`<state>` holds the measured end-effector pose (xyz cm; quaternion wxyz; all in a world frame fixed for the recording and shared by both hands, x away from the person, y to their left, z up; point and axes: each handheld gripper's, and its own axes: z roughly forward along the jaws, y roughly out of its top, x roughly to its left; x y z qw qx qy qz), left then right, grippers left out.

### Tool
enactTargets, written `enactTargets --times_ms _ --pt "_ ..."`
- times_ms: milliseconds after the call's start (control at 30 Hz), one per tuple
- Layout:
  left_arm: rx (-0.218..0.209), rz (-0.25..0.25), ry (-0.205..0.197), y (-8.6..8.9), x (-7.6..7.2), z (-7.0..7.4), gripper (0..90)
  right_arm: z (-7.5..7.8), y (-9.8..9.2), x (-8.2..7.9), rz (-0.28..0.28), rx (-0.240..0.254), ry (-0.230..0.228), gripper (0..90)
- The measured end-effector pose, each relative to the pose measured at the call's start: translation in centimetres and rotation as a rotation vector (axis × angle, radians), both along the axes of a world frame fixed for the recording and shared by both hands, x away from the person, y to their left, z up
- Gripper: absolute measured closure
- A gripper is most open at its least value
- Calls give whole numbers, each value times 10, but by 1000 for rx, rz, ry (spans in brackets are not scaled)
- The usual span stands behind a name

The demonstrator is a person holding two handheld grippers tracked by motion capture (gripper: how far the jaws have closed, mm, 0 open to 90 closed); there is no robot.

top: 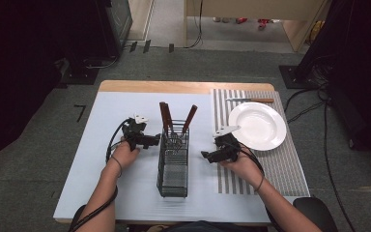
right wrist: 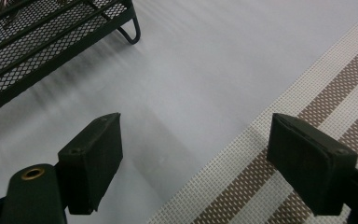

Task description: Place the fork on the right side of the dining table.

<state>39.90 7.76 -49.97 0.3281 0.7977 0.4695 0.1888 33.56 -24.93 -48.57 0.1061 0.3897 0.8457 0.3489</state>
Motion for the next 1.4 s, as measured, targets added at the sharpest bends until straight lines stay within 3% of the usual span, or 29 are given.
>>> enactTargets --times_ms 633,1100,1400 --pt "0 0 0 0 0 0 0 11 -1 -1 2 5 -23 214" --pt "0 0 0 0 0 0 0 24 -3 -1 3 16 -2 240" --pt "0 0 1 0 0 0 0 32 -3 -2 5 23 -21 245"
